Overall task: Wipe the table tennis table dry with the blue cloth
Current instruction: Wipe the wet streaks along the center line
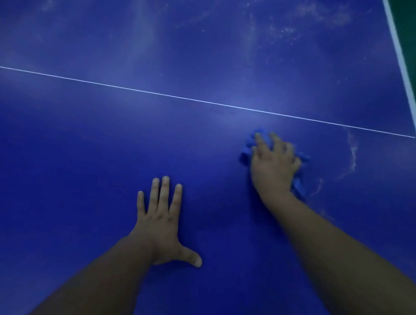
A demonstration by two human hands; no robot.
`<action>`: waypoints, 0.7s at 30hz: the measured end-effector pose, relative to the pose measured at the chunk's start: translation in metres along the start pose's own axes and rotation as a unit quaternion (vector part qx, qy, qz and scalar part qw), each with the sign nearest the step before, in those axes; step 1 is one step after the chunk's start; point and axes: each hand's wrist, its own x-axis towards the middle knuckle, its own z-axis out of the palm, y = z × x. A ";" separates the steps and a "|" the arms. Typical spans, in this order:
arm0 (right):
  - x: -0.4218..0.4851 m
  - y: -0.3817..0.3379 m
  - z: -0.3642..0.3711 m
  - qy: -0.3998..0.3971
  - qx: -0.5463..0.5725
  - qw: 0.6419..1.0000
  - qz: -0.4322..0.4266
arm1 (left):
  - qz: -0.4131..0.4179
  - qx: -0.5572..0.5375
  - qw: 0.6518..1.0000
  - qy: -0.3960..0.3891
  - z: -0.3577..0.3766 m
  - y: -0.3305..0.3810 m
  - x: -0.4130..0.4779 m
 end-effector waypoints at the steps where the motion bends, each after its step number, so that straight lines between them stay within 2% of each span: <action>1: 0.003 0.011 -0.004 -0.012 0.010 0.998 0.061 | 0.004 0.001 1.000 0.001 0.000 0.000 0.000; 3: -0.022 0.009 -0.008 0.000 0.016 0.995 0.097 | 0.006 0.000 1.000 0.001 0.000 -0.001 0.000; 4: -0.047 -0.002 -0.006 0.029 0.012 0.997 0.067 | 0.007 0.001 1.000 0.000 0.000 -0.002 0.000; 6: -0.108 -0.039 0.004 0.029 -0.006 0.997 -0.077 | 0.009 -0.004 1.000 -0.004 0.000 -0.002 0.000; 8: -0.138 -0.076 0.011 -0.009 -0.006 0.977 -0.215 | 0.010 -0.006 1.000 -0.006 0.000 -0.003 0.001; 11: -0.079 -0.107 0.020 -0.038 0.029 0.962 -0.268 | 0.003 0.001 1.000 -0.008 -0.003 -0.002 0.001; 13: -0.014 -0.102 0.022 -0.043 -0.012 0.972 -0.229 | 0.002 0.004 1.000 -0.003 -0.004 -0.001 0.001; 16: 0.058 -0.047 0.007 -0.049 -0.004 0.999 -0.003 | 0.007 -0.001 1.000 -0.007 -0.004 0.000 -0.001; 18: 0.049 -0.010 -0.005 -0.028 0.025 0.992 0.120 | 0.010 -0.001 1.000 -0.010 -0.004 0.000 -0.001; 20: 0.005 -0.007 -0.002 0.000 0.027 0.990 0.138 | 0.010 0.000 1.000 -0.009 -0.003 -0.001 0.000; 21: -0.026 -0.019 0.002 0.020 0.018 0.994 0.102 | 0.007 -0.001 1.000 -0.011 -0.004 -0.001 -0.001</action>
